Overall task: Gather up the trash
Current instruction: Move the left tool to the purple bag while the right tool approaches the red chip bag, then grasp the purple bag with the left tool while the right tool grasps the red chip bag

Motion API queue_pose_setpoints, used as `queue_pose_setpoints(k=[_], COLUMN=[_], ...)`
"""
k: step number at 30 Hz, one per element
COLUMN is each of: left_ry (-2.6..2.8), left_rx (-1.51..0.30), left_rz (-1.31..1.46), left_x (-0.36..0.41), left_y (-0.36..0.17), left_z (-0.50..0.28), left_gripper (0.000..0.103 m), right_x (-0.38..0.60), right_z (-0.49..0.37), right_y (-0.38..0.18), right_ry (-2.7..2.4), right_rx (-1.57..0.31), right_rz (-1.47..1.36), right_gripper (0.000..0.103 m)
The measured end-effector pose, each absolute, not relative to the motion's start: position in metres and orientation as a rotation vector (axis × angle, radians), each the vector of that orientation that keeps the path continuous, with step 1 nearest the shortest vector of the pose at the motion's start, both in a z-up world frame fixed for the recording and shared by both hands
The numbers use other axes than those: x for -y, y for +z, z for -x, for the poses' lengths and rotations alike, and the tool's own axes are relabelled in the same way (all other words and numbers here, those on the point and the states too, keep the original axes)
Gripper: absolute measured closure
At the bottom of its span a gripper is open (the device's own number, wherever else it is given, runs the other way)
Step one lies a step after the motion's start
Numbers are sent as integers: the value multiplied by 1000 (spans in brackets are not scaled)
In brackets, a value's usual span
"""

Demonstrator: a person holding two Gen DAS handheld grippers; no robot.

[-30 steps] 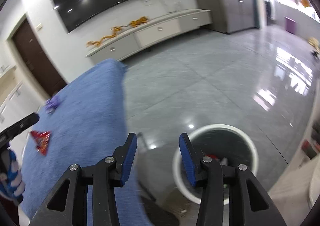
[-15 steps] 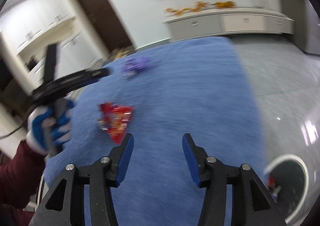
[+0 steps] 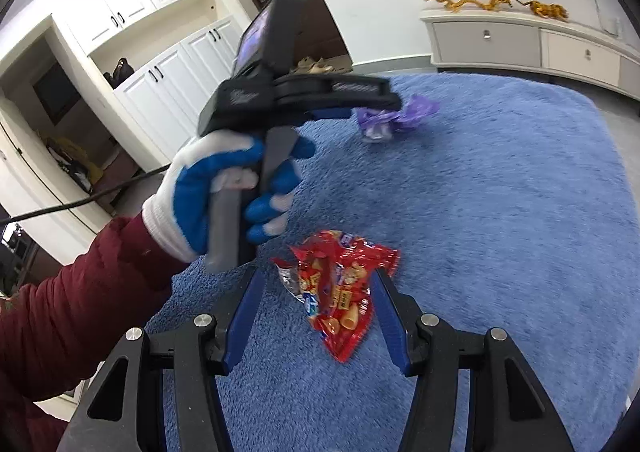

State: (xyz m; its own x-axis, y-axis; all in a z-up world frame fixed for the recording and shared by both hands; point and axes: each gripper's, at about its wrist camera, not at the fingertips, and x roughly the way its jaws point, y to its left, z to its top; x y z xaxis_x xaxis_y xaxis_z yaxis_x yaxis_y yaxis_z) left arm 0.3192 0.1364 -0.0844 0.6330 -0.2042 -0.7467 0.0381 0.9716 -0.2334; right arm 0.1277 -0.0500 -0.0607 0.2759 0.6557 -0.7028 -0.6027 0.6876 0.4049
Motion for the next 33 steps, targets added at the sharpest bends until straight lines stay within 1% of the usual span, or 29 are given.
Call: queue_pose_setpoints(k=[4, 5, 6, 8, 9, 10, 11, 12, 13, 14, 15, 19, 33], left_ry=[-145, -142, -144, -147, -149, -151, -155, -157, -165, -167, -169, -173, -194], left_rx=[-876, -876, -879, -881, -880, -882, -886, -887, -886, -879, -872, -846, -676], left_rz=[185, 180, 179, 179, 180, 182, 186, 190, 195, 195, 192, 178, 43], left_x=[-132, -131, -130, -128, -128, -128, -128, -129, -129, -129, -129, -127, -95], left_y=[-89, -91, -93, -95, -97, -98, -100, -101, -102, -101, -101, -96, -54], left_z=[-323, -324, -325, -327, -327, -327, -326, -324, -323, -321, -317, -302, -200], left_gripper=[36, 36, 36, 36, 41, 47, 49, 55, 60, 60, 62, 68, 70], right_x=[42, 41, 40, 38, 36, 35, 34, 33, 31, 31, 30, 38, 124], right_z=[-131, -132, -132, -133, -133, -135, -136, -136, -136, -135, -133, -129, -104], right_y=[-66, -67, -67, -66, -66, -67, -68, -68, -68, -68, -69, -69, -47], right_ry=[851, 851, 850, 850, 850, 851, 851, 855, 861, 865, 868, 884, 695], right_rx=[-986, -986, -986, -989, -990, -992, -994, -996, -997, -996, -993, -987, -907], right_rz=[-58, -57, -54, -53, -51, -50, -49, -52, -52, -51, -52, -82, -190], right_gripper=[50, 52, 57, 59, 64, 66, 69, 75, 79, 88, 92, 94, 95])
